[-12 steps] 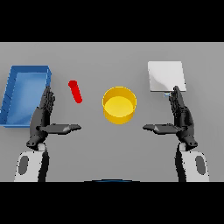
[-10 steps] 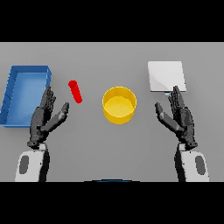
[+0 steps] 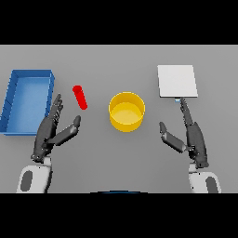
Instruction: Pick up the red beaker and tilt it to pour out 1 green nut into yellow bowl. Pick up the yellow bowl and place it on the metallic measuring scale.
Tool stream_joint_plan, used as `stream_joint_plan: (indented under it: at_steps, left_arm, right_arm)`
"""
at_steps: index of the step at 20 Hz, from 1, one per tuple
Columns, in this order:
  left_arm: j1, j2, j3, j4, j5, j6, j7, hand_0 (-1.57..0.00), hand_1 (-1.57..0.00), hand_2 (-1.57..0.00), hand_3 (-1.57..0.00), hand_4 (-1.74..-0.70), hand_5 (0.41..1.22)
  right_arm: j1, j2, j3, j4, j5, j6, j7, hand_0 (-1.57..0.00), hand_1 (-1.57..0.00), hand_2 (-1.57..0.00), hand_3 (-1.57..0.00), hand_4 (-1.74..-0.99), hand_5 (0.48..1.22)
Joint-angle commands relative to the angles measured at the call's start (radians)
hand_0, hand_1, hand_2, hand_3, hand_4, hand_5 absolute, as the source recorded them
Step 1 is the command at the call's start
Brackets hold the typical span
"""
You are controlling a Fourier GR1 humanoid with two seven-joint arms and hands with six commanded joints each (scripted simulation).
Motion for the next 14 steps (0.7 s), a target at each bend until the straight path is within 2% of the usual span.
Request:
stream_joint_plan:
  at_steps: [1, 4, 7, 9, 14]
  left_arm:
    - [0.004, 0.003, -0.007, -0.007, -0.006, -0.003, -0.005, 0.0, 0.0, 0.0, 0.0, -1.23, 0.661]
    - [-0.019, 0.003, -0.019, 0.017, -0.023, -0.009, 0.022, 0.0, 0.0, 0.0, 0.0, -1.25, 0.679]
    - [-0.101, -0.005, 0.009, 0.113, 0.001, -0.017, 0.028, 0.0, 0.0, 0.0, 0.0, -1.33, 0.713]
    - [-0.146, -0.001, 0.024, 0.174, -0.002, -0.016, 0.007, 0.0, 0.0, 0.0, 0.0, -1.37, 0.732]
    - [-0.262, -0.003, 0.06, 0.335, -0.013, 0.001, 0.001, 0.0, 0.0, 0.0, 0.0, -1.37, 0.733]
  right_arm:
    - [-0.003, -0.003, -0.003, -0.014, -0.009, 0.005, 0.001, 0.0, 0.0, 0.0, 0.0, -1.241, 0.68]
    - [-0.001, -0.006, -0.006, -0.024, -0.027, 0.019, 0.012, 0.0, 0.0, 0.0, 0.0, -1.254, 0.682]
    - [0.006, 0.004, -0.004, -0.031, -0.06, 0.042, -0.013, 0.0, 0.0, 0.0, 0.0, -1.28, 0.679]
    - [0.0, 0.004, -0.008, -0.018, -0.062, 0.041, -0.008, 0.0, 0.0, 0.0, 0.0, -1.296, 0.677]
    - [0.008, 0.003, -0.02, -0.03, -0.077, 0.04, -0.009, 0.0, 0.0, 0.0, 0.0, -1.329, 0.685]
